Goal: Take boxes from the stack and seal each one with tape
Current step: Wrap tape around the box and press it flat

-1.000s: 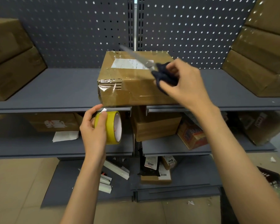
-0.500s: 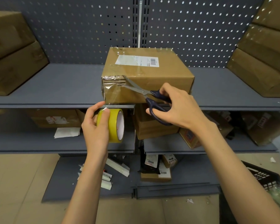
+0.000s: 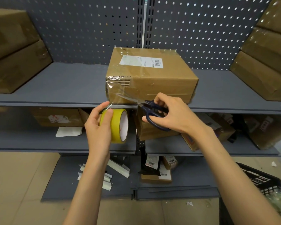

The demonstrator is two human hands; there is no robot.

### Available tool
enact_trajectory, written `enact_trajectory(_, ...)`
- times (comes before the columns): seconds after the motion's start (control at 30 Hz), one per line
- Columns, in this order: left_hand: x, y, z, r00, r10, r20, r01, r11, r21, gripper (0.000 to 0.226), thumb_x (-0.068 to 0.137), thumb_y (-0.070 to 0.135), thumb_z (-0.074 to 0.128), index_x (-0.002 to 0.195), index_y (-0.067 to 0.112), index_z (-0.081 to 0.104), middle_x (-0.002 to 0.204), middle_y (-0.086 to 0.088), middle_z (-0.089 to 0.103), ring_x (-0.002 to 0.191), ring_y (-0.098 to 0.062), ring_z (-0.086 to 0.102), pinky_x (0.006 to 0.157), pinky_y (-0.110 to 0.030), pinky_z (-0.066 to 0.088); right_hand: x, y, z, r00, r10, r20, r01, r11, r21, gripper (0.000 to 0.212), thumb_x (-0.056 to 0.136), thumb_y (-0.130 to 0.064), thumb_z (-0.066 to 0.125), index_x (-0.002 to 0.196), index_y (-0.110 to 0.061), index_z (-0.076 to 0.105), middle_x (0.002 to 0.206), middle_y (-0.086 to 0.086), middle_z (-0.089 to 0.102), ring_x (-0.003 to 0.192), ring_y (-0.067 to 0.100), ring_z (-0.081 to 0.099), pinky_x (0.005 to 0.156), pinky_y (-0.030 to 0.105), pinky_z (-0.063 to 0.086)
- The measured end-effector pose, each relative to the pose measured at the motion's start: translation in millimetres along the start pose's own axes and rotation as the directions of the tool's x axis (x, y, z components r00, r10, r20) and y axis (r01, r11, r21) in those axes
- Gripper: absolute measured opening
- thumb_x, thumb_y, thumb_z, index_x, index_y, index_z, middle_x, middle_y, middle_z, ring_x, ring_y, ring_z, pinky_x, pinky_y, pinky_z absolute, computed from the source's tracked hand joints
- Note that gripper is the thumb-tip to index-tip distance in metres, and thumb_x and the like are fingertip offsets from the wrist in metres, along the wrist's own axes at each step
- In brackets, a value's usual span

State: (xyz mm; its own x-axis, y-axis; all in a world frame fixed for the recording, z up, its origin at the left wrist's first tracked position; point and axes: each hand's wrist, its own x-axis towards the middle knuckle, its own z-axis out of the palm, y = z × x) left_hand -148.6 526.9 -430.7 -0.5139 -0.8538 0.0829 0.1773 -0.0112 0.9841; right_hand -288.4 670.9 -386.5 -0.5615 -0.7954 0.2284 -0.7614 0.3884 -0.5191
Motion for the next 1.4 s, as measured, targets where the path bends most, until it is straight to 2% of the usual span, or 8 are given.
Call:
enact_trajectory(0.1, 1.1, 2.6, -0.7, 1.0, -0.004, 0.014, 0.004, 1.0, 0.022, 0.021, 0.096, 0.016, 0.054, 0.113, 0.028, 0.061, 0.102, 0.015, 0.062, 0.084, 0.008, 0.06, 0.063, -0.006, 0.045, 8.5, -4.0, -0.1, 0.998, 0.001, 0.057, -0.003, 0.999, 0.032, 0.058, 0.064, -0.071, 0.061, 0.091, -0.021, 0.053, 0.08, -0.009, 0.061, 0.072, 0.013, 0.058, 0.068, 0.041, 0.055)
enact_trajectory(0.2, 1.0, 5.0, -1.5, 1.0, -0.009, 0.025, 0.007, 0.999, 0.047, 0.021, 0.097, 0.018, 0.054, 0.112, 0.03, 0.06, 0.101, 0.019, 0.06, 0.088, 0.005, 0.059, 0.068, -0.009, 0.046, 14.9, -6.1, 2.7, 0.996, -0.011, 0.091, 0.006, 0.999, 0.046, 0.059, 0.063, -0.071, 0.063, 0.09, -0.019, 0.056, 0.077, -0.007, 0.063, 0.071, 0.016, 0.06, 0.067, 0.043, 0.055)
enact_trajectory(0.43, 2.9, 7.2, -4.8, 0.999, -0.016, 0.041, 0.013, 0.997, 0.072, 0.02, 0.097, 0.017, 0.053, 0.11, 0.029, 0.062, 0.106, 0.01, 0.062, 0.097, -0.006, 0.058, 0.083, -0.025, 0.048, 22.2, -4.4, 6.6, 0.994, -0.005, 0.11, -0.006, 0.995, 0.101, 0.053, 0.065, -0.065, 0.069, 0.089, -0.018, 0.061, 0.073, -0.006, 0.065, 0.065, 0.012, 0.06, 0.056, 0.025, 0.046)
enact_trajectory(0.57, 4.7, 6.6, -5.7, 0.999, -0.016, 0.047, 0.013, 0.996, 0.083, 0.02, 0.097, 0.018, 0.053, 0.112, 0.028, 0.062, 0.107, 0.01, 0.062, 0.098, -0.007, 0.057, 0.081, -0.025, 0.048, 24.7, -3.4, 2.8, 0.991, 0.0, 0.13, -0.015, 0.994, 0.11, 0.045, 0.067, -0.058, 0.074, 0.087, -0.02, 0.063, 0.07, -0.008, 0.064, 0.058, 0.003, 0.056, 0.052, 0.014, 0.041)
enact_trajectory(0.8, 5.8, 5.5, -3.9, 0.999, -0.015, 0.049, 0.011, 0.997, 0.079, 0.021, 0.097, 0.016, 0.053, 0.111, 0.028, 0.061, 0.1, 0.016, 0.06, 0.09, 0.0, 0.058, 0.073, -0.017, 0.046, 28.1, 0.2, 1.1, 0.994, -0.024, 0.108, 0.016, 0.997, 0.079, 0.057, 0.059, -0.067, 0.067, 0.084, -0.016, 0.064, 0.075, -0.001, 0.065, 0.07, 0.02, 0.059, 0.058, 0.032, 0.046)
enact_trajectory(0.97, 7.2, 3.2, -3.9, 0.999, -0.014, 0.034, 0.011, 0.997, 0.079, 0.02, 0.097, 0.015, 0.052, 0.11, 0.026, 0.062, 0.1, 0.014, 0.061, 0.09, -0.001, 0.057, 0.074, -0.018, 0.045, 29.4, 1.3, 3.6, 0.995, -0.033, 0.097, 0.027, 0.998, 0.058, 0.055, 0.06, -0.067, 0.067, 0.083, -0.016, 0.064, 0.074, -0.001, 0.065, 0.067, 0.019, 0.058, 0.056, 0.03, 0.044)
enact_trajectory(1.27, 7.8, -3.4, -3.4, 1.0, -0.017, 0.023, 0.015, 0.996, 0.082, 0.021, 0.097, 0.015, 0.052, 0.107, 0.03, 0.062, 0.103, 0.015, 0.06, 0.091, 0.002, 0.058, 0.071, -0.013, 0.046, 32.0, 5.6, 7.6, 0.995, -0.034, 0.094, 0.031, 0.999, 0.035, 0.052, 0.064, -0.063, 0.067, 0.087, -0.016, 0.062, 0.075, -0.004, 0.065, 0.069, 0.015, 0.061, 0.064, 0.039, 0.053)
enact_trajectory(1.4, 7.3, -10.9, -8.4, 0.997, -0.073, -0.019, 0.075, 0.994, 0.081, 0.019, 0.097, 0.014, 0.052, 0.107, 0.027, 0.063, 0.104, 0.012, 0.06, 0.094, -0.003, 0.056, 0.072, -0.02, 0.043, 32.8, 6.2, 8.1, 0.996, -0.035, 0.083, 0.035, 0.999, 0.007, 0.046, 0.069, -0.059, 0.069, 0.088, -0.017, 0.061, 0.074, -0.006, 0.064, 0.067, 0.012, 0.06, 0.061, 0.035, 0.052)
